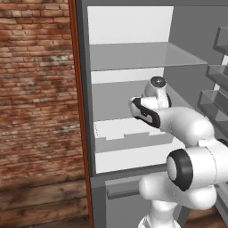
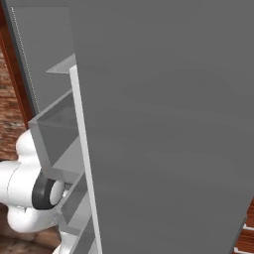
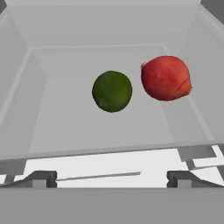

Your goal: Grab the lime and onion from the fridge, place them in the blender, close the lid, and turn on the blender to create a marinade.

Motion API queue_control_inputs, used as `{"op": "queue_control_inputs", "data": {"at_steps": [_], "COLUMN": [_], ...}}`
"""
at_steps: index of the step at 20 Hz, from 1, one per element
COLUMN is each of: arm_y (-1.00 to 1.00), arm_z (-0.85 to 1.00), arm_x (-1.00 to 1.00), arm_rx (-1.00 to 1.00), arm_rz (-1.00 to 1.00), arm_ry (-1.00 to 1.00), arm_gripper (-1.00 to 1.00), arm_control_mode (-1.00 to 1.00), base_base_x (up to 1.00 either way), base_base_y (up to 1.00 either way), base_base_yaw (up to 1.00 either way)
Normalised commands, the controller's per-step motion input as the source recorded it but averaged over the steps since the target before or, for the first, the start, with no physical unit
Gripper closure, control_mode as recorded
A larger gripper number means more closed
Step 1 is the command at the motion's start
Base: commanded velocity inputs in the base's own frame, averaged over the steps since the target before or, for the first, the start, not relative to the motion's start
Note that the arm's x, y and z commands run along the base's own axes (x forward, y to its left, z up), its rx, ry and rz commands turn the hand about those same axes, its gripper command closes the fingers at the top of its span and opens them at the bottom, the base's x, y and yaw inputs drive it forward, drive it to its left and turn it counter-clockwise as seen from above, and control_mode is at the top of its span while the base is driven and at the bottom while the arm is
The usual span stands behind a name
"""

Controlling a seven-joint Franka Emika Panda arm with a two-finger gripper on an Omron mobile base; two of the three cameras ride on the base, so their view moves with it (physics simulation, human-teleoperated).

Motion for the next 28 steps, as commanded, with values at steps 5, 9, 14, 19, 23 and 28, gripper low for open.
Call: {"op": "queue_control_inputs", "data": {"at_steps": [5, 9, 14, 19, 23, 28], "arm_y": [0.00, 0.00, 0.00, 0.00, 0.00, -0.10], "arm_z": [-0.20, -0.13, -0.06, -0.08, -0.13, -0.25], "arm_x": [0.25, 0.34, 0.33, 0.26, 0.17, 0.10], "arm_rx": [0.00, 0.00, 0.00, 0.00, 0.00, 0.01], "arm_rz": [0.00, 0.00, -0.02, -0.02, -0.02, -0.03], "arm_ry": [0.00, 0.00, 0.00, 0.00, 0.00, 0.01], "arm_gripper": [-1.00, -1.00, -1.00, -1.00, -1.00, -1.00], "arm_control_mode": [-1.00, -1.00, -1.00, -1.00, -1.00, -1.00], "base_base_x": [0.00, 0.00, 0.00, 0.00, 0.00, 0.00], "base_base_y": [0.00, 0.00, 0.00, 0.00, 0.00, 0.00], "base_base_yaw": [0.00, 0.00, 0.00, 0.00, 0.00, 0.00]}}
